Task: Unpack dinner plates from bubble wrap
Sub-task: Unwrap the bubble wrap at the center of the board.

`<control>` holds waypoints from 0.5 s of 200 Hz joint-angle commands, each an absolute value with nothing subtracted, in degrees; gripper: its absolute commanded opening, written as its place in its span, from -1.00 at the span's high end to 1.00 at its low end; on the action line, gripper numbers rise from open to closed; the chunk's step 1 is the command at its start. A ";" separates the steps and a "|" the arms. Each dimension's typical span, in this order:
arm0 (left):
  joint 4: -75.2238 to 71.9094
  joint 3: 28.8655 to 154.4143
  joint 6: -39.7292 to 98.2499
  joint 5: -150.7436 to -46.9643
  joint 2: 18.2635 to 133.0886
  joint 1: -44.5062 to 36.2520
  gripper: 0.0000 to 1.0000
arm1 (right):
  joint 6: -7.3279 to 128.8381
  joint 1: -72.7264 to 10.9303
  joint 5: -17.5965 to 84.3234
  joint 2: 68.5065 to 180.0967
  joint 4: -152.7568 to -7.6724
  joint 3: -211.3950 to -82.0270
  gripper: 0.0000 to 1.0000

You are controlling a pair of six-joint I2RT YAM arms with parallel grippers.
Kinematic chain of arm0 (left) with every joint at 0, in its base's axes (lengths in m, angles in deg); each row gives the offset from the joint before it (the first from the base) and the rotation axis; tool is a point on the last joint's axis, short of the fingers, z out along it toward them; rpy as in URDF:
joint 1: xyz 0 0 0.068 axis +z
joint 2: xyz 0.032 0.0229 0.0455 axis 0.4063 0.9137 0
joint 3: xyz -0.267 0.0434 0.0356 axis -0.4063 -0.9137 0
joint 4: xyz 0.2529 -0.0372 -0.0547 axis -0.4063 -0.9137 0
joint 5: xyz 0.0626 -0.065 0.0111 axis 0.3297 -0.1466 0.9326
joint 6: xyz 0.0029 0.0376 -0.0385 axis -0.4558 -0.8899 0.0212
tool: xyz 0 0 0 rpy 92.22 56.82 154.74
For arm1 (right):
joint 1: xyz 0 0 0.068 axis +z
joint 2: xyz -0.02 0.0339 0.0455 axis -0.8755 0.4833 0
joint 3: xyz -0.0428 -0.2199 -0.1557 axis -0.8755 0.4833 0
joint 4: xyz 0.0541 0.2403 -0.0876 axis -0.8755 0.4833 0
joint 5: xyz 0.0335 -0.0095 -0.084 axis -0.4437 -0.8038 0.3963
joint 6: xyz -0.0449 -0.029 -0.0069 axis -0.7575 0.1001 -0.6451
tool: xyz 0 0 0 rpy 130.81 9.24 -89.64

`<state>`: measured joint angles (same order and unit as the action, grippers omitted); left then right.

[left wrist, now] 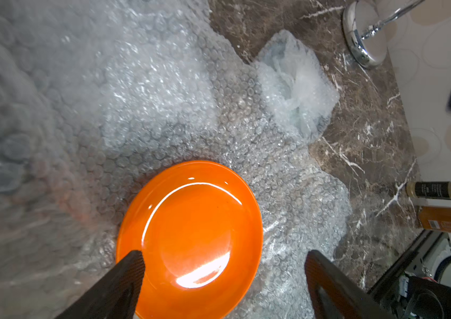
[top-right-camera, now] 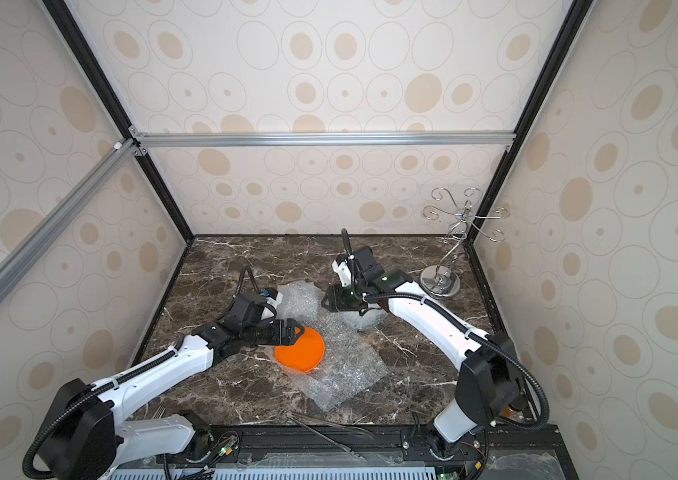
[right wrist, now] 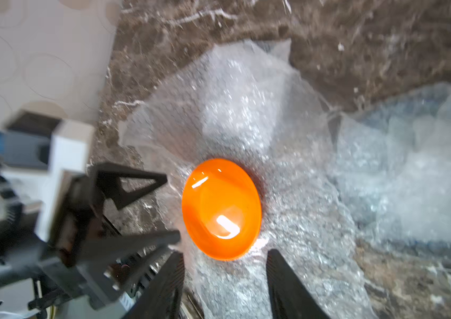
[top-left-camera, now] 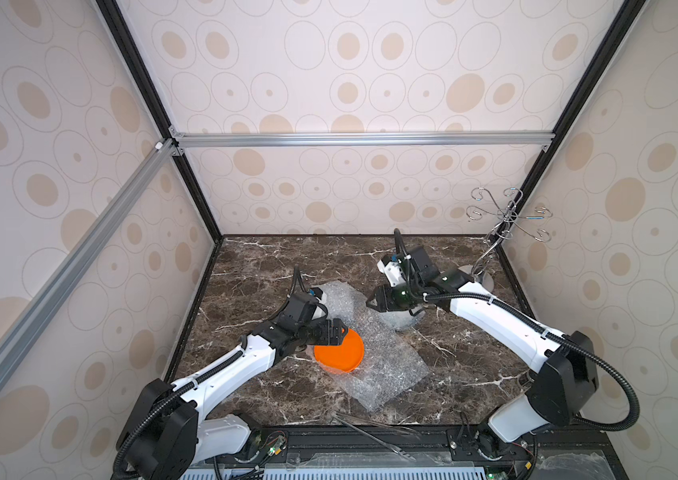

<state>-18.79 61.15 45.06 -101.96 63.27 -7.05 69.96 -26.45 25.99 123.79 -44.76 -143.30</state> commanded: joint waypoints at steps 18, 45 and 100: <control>-17.10 63.63 41.41 -103.60 66.83 -1.78 -0.82 | 71.85 -25.82 24.95 117.95 -47.59 -133.55 -0.02; -15.55 62.88 40.44 -105.77 69.87 2.31 -0.82 | 73.29 -24.49 25.15 116.16 -49.56 -128.12 -0.02; -10.49 62.25 41.57 -107.43 75.39 5.90 -0.80 | 77.06 -22.09 24.52 115.12 -55.10 -119.47 -0.01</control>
<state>-13.59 61.89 42.19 -106.22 73.65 5.03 74.48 -23.17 25.22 116.65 -51.91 -122.25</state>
